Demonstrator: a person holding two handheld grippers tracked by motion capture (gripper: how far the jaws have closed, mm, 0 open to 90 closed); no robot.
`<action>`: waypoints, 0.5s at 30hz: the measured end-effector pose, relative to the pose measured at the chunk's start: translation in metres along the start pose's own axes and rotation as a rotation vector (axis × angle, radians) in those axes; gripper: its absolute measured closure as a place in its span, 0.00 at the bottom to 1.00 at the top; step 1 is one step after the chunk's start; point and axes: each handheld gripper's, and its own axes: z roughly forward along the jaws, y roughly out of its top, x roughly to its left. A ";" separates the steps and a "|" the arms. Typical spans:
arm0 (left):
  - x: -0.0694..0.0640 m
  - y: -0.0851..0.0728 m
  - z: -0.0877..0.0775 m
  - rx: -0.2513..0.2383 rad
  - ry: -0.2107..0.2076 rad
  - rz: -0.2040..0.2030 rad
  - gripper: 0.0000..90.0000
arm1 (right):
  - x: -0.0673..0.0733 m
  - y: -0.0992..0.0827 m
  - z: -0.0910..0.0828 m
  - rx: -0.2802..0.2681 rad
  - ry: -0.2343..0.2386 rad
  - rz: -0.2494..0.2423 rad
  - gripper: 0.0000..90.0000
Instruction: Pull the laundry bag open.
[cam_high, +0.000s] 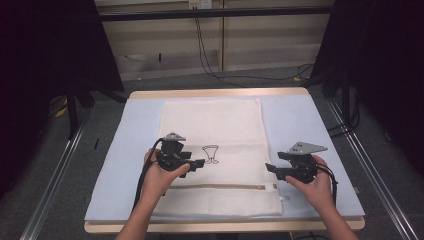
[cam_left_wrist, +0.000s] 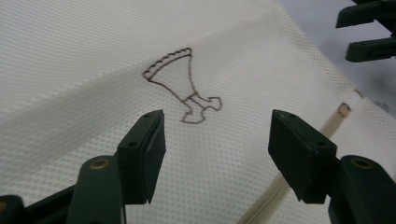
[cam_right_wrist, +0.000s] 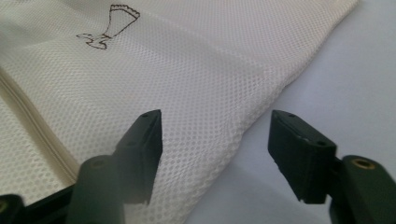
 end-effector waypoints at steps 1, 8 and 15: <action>-0.002 0.000 0.001 -0.002 -0.010 -0.010 0.41 | 0.001 0.000 -0.001 0.002 0.013 -0.001 0.52; -0.013 0.003 0.009 0.002 -0.057 -0.014 0.42 | 0.010 -0.008 -0.015 -0.025 0.061 -0.033 0.89; -0.021 0.001 0.019 0.022 -0.104 -0.066 0.44 | 0.018 -0.023 -0.018 0.038 0.095 -0.045 1.00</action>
